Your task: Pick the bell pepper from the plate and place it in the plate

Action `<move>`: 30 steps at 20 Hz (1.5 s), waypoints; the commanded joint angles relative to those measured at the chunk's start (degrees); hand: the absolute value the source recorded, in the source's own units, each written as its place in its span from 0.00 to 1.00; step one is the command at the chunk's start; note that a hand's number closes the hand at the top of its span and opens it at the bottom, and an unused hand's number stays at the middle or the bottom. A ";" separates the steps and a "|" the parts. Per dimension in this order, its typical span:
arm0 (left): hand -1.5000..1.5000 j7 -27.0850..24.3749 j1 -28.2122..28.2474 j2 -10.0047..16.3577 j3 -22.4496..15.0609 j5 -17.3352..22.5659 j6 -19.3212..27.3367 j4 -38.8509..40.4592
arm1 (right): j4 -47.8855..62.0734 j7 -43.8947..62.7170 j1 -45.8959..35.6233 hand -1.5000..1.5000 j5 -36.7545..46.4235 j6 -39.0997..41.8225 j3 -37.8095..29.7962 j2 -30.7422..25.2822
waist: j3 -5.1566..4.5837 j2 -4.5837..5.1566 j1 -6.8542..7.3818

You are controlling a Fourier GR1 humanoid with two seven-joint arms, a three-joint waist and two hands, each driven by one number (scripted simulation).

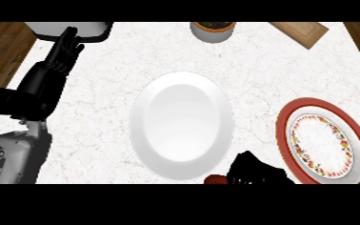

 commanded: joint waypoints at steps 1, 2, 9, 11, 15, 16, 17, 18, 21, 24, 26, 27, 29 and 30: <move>0.50 0.66 -1.18 -0.63 -0.57 -0.34 0.37 -0.09 | 16.28 4.50 -10.39 1.00 1.23 -1.71 -6.58 9.54 | 0.00 0.29 0.98; 0.50 -0.60 0.73 0.01 -0.20 0.19 -0.86 -0.43 | 21.08 3.71 -12.86 1.00 -0.02 -3.10 -8.40 9.64 | 0.05 0.11 1.17; 0.50 0.46 -1.53 -0.73 0.04 -0.13 -0.16 1.10 | 41.98 6.27 -27.83 0.00 -11.61 -15.03 -14.19 9.96 | 0.18 0.09 0.89; 0.50 -0.86 -1.50 -0.84 -0.19 -1.10 -0.14 2.38 | 46.54 6.62 -32.17 0.00 -16.03 -18.75 -13.01 9.98 | 0.18 0.01 0.88; 0.50 0.09 -3.80 -0.30 0.49 -0.42 -0.91 2.71 | 55.04 -1.83 -35.94 0.00 -23.65 -29.81 -12.77 10.01 | 0.24 0.14 0.84; 0.50 1.10 -3.44 -2.14 -1.24 -1.82 1.04 1.19 | 56.69 -4.54 -35.86 0.00 -24.85 -33.28 -12.76 10.01 | 0.28 0.06 0.94; 0.50 -1.88 -0.43 -1.85 -0.59 -1.30 -0.22 1.95 | 57.28 -0.86 -38.02 0.00 -24.13 -36.24 -9.17 10.02 | 0.19 -0.22 1.04; 0.50 0.04 -0.91 -1.93 -0.68 -1.57 0.56 1.57 | 58.48 -3.91 -39.82 0.00 -25.10 -37.75 -12.64 10.02 | 0.23 -0.15 1.04; 0.50 -2.33 0.09 -1.20 0.38 -1.22 -0.60 2.81 | 59.75 -3.49 -41.72 0.00 -25.35 -45.48 -12.62 10.03 | 0.17 -0.29 0.71; 0.50 -0.08 -1.20 -2.82 -0.54 -1.75 1.14 1.15 | 56.79 -6.55 -40.52 0.00 -29.87 -51.21 -11.38 10.03 | 0.22 -0.57 -0.31; 0.50 1.76 0.51 0.09 1.67 0.16 -1.06 -0.81 | 56.44 -8.03 -41.19 0.00 -31.84 -52.74 -13.78 10.03 | 0.21 -0.79 -0.53; 0.50 -0.28 1.46 -2.30 -0.20 -2.76 1.34 -0.02 | 55.92 -9.95 -39.24 0.00 -31.53 -52.51 -14.23 10.03 | 0.18 -0.86 -1.71; 0.50 -0.18 1.08 -1.60 1.20 -1.49 0.26 0.94 | 53.57 -9.22 -35.61 0.00 -30.15 -56.01 -12.22 10.03 | 0.16 -0.98 -2.28; 0.50 0.41 1.30 0.84 3.62 0.39 -1.59 0.72 | 53.10 -12.86 -36.12 0.00 -31.94 -53.77 -17.95 9.95 | 0.18 -0.95 -2.47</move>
